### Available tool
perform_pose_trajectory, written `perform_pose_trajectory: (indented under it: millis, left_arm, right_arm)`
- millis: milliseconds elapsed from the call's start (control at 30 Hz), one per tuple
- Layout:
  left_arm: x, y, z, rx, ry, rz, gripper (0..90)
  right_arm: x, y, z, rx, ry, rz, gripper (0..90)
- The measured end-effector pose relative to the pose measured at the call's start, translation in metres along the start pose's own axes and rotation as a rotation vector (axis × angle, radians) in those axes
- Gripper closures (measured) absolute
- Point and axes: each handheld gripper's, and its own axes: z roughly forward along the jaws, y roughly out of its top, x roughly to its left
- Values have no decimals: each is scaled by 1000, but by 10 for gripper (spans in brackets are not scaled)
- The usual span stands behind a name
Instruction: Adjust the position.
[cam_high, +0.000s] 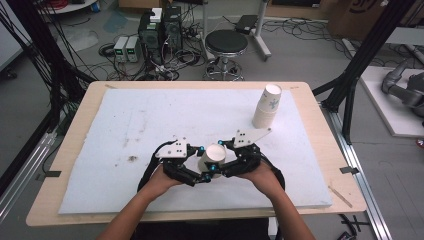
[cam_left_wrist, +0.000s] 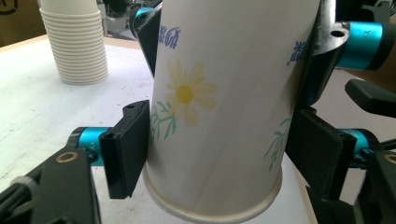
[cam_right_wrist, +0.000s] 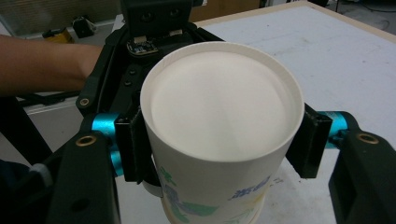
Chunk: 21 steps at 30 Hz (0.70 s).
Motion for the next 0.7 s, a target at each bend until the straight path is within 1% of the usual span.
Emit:
perform_pose_trajectory:
  millis: [133, 233, 267, 300, 333, 367, 433, 500, 600, 633, 667, 700]
  left_arm:
    - [0, 0, -1, 10, -8, 12, 302]
    - [-1, 0, -2, 18, -4, 11, 328]
    - [-1, 1, -2, 22, -3, 11, 333]
    - [-1, 1, -3, 26, -1, 7, 337]
    - [-1, 2, -3, 34, 2, 7, 338]
    - [-1, 2, -4, 47, 1, 9, 342]
    - [-1, 3, -4, 67, 2, 12, 343]
    - [-1, 5, -5, 98, 4, 18, 344]
    - [-1, 9, -7, 144, 2, 32, 344]
    - [-1, 10, -8, 163, 9, 41, 345]
    - [-1, 11, -9, 179, 12, 44, 350]
    - [-1, 12, -10, 192, 11, 43, 349]
  right_arm:
    - [0, -1, 0, -4, 5, 4, 360]
    - [0, -1, 1, -2, 10, 12, 344]
    - [0, -1, 1, -4, 5, 24, 271]
    - [0, -2, 2, -4, -14, 42, 173]
    - [0, -2, 2, -3, -26, 52, 161]
    - [-1, -2, 2, -1, -24, 57, 161]
    - [-1, -2, 2, -9, -23, 50, 161]
    - [-1, -1, 1, -12, -19, 43, 161]
    - [-1, 0, -1, -4, -14, 36, 161]
    - [-1, 1, -1, 1, -7, 32, 161]
    - [-1, 1, -2, 8, -6, 22, 161]
    - [0, 1, -2, 13, -7, 22, 161]
